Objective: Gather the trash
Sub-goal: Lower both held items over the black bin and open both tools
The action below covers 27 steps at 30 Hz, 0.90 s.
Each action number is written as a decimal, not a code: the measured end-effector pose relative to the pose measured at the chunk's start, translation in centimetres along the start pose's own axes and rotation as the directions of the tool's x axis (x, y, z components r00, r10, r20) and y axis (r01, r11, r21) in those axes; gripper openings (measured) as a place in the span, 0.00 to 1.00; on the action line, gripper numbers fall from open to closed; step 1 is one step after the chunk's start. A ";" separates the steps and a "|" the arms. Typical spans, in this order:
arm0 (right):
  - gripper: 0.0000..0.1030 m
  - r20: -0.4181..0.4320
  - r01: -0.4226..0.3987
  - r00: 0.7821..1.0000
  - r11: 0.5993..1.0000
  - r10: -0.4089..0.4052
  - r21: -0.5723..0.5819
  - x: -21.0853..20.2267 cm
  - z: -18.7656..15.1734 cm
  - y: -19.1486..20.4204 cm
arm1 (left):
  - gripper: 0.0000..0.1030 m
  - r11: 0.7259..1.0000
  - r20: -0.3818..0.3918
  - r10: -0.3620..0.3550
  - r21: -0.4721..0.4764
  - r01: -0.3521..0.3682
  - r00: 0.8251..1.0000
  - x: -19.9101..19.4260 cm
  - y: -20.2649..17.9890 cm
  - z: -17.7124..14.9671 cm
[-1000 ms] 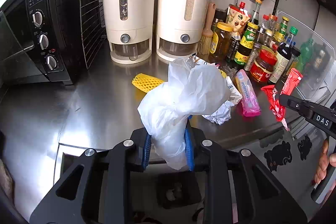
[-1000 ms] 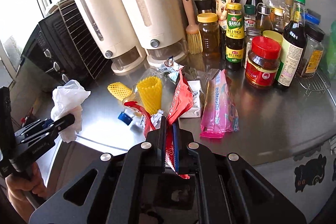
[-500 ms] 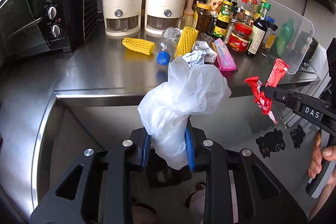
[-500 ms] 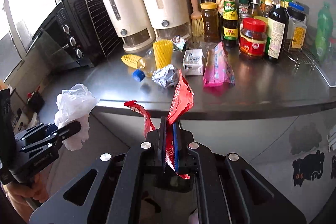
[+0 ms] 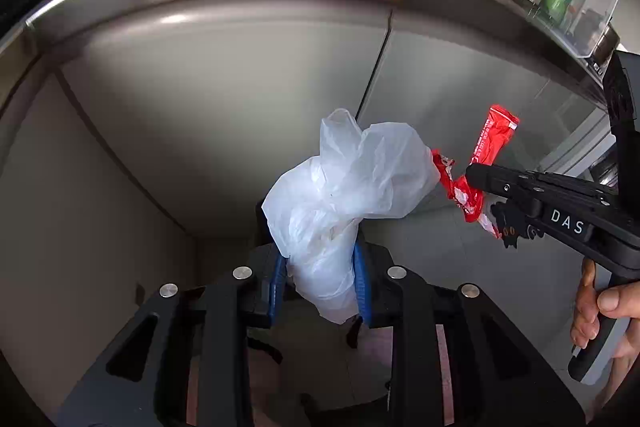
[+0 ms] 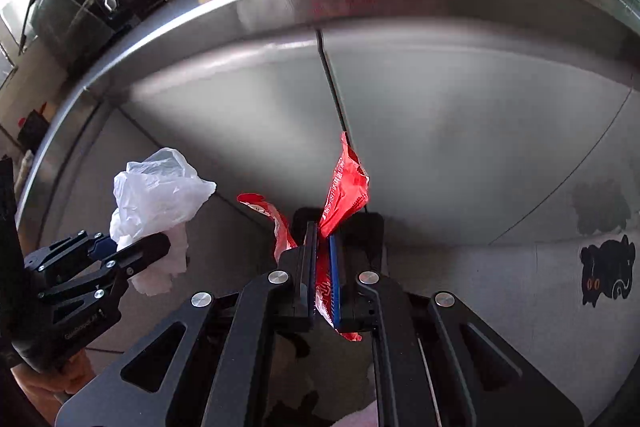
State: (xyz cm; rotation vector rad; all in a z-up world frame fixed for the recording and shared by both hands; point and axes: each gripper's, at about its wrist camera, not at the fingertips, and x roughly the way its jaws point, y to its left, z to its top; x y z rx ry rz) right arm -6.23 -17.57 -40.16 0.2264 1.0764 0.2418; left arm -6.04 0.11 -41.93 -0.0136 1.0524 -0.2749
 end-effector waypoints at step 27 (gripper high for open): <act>0.07 -0.289 0.045 0.957 0.994 -0.015 0.098 19.8 -3.3 -3.6 | 0.26 0.995 -0.310 0.009 -0.095 -0.040 0.951 20.7 3.9 -4.3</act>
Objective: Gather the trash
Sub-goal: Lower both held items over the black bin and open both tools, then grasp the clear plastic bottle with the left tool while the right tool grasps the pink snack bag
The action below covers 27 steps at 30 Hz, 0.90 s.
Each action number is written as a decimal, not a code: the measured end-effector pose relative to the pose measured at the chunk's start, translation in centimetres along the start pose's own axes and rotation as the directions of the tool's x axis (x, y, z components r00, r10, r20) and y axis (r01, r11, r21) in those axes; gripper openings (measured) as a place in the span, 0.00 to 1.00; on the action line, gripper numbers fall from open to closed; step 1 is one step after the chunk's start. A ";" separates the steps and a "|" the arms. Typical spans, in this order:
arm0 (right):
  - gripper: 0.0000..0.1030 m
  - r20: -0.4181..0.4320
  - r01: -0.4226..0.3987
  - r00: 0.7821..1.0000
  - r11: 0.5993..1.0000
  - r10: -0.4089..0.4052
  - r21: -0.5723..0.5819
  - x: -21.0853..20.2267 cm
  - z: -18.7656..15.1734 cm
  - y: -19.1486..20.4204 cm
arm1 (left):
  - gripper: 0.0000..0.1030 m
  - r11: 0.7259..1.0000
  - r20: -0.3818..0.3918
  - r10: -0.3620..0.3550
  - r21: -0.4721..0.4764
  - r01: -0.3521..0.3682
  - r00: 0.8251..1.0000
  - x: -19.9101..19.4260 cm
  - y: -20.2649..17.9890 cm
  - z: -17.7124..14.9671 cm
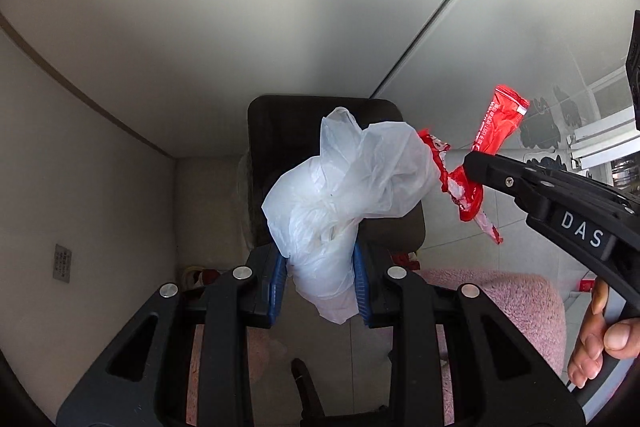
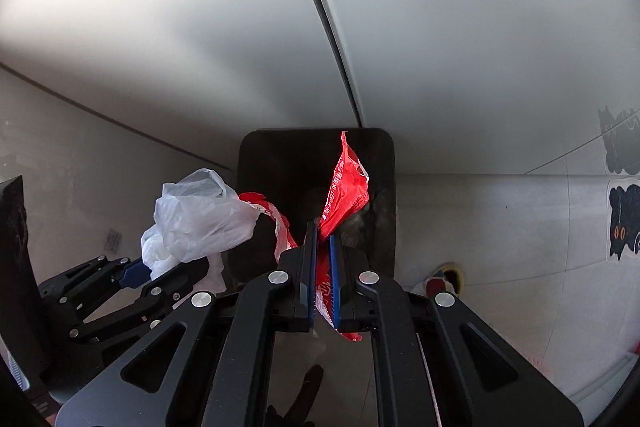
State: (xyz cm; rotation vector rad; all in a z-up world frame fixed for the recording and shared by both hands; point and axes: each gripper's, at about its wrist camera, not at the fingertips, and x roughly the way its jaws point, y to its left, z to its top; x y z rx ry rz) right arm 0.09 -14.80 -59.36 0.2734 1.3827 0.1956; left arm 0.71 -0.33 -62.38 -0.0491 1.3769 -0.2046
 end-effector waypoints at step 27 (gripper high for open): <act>0.96 0.129 0.020 0.991 1.000 -0.020 0.000 -7.1 1.2 2.2 | 0.92 0.999 0.155 0.017 0.047 -0.024 0.988 -9.8 -1.6 0.1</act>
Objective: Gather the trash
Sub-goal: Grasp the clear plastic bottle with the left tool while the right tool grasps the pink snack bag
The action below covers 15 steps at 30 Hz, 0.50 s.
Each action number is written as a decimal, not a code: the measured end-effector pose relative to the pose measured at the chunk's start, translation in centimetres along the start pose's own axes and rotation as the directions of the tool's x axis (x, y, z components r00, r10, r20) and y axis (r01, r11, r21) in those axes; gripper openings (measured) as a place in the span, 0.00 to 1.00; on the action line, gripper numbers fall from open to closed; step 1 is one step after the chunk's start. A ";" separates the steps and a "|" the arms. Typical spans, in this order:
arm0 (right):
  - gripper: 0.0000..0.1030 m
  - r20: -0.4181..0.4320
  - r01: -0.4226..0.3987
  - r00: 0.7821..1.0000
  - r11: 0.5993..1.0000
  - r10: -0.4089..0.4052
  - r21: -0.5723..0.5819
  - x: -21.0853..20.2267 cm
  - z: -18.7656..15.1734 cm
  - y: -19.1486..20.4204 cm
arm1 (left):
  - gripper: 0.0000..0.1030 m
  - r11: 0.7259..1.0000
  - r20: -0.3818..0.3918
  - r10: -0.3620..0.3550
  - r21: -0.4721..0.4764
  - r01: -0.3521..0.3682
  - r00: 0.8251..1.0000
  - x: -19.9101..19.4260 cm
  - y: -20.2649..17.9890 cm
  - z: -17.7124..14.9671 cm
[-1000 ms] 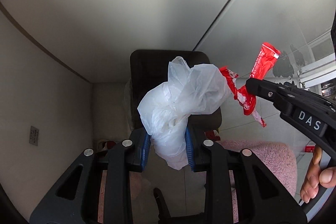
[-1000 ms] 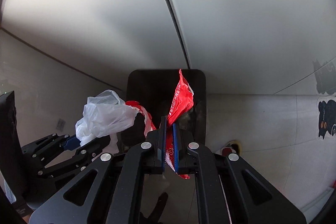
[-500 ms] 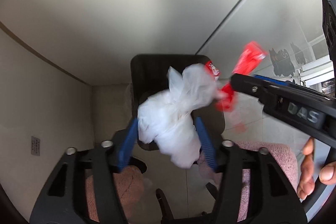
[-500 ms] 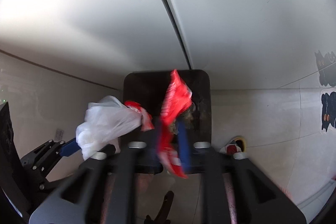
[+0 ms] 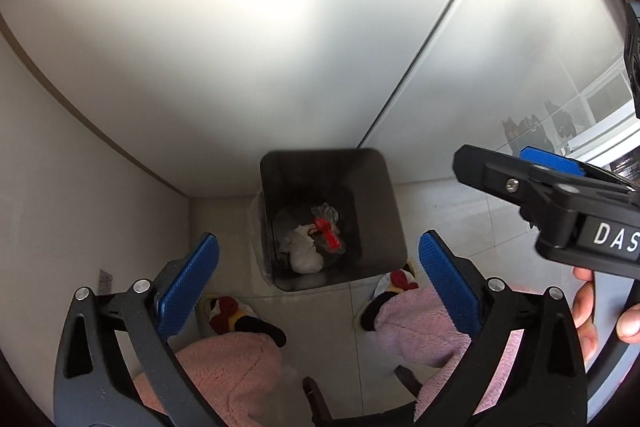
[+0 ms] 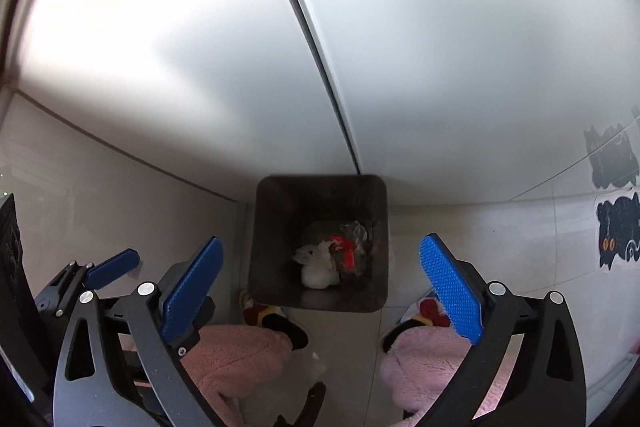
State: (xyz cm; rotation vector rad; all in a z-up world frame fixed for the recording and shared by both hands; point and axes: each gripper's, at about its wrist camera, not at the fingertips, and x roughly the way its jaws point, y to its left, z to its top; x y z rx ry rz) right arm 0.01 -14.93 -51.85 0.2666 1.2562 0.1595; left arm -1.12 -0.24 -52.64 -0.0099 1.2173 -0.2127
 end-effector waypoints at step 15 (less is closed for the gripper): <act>0.97 0.245 0.030 0.969 0.998 -0.014 -0.059 -16.2 0.4 0.6 | 0.92 0.999 0.227 -0.043 0.014 0.041 0.973 -14.2 -0.5 1.5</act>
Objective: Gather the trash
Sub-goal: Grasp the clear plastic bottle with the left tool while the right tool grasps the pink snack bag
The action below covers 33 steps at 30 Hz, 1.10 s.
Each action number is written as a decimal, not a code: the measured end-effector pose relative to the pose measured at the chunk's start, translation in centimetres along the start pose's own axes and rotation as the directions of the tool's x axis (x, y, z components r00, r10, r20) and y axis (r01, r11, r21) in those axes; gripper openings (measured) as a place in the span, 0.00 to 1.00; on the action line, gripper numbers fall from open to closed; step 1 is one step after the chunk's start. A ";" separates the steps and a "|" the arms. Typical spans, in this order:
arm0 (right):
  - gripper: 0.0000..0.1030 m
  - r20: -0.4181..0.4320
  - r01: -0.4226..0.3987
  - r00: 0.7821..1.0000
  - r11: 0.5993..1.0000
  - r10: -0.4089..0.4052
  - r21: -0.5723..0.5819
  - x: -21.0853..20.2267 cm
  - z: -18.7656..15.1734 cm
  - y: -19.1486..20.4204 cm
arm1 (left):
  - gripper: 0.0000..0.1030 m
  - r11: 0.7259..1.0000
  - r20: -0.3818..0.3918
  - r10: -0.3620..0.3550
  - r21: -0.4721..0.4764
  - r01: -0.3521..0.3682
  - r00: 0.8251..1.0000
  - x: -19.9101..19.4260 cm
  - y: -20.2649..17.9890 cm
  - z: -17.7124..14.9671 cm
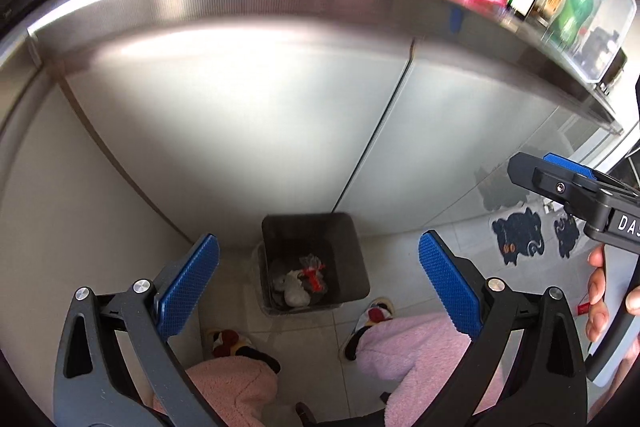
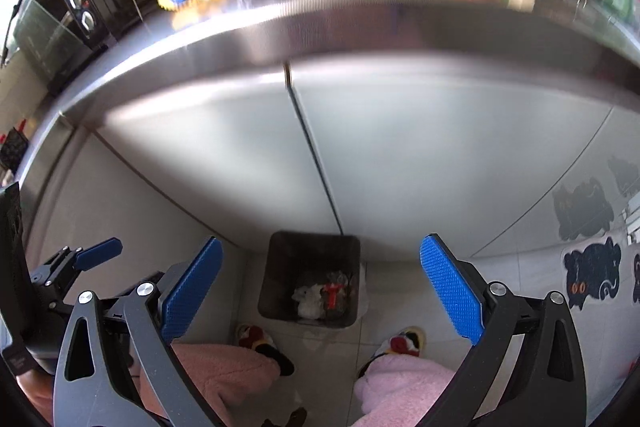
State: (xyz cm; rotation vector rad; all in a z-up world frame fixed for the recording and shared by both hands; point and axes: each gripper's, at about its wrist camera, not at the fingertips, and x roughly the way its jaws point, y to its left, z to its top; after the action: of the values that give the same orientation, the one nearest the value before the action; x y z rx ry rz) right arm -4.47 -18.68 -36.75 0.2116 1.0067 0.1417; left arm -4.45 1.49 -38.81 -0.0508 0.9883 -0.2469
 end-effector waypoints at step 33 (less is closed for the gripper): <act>0.75 0.108 0.041 0.993 0.994 -0.052 0.097 -2.2 18.4 -7.2 | 0.65 1.000 0.144 0.014 0.025 -0.018 0.990 -0.4 -0.6 20.9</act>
State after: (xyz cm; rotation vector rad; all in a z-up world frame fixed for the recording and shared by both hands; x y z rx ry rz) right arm 10.08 -28.19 -27.15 0.2793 0.9086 0.0391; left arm 12.58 -0.42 -26.84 -0.0362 0.8419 -0.2381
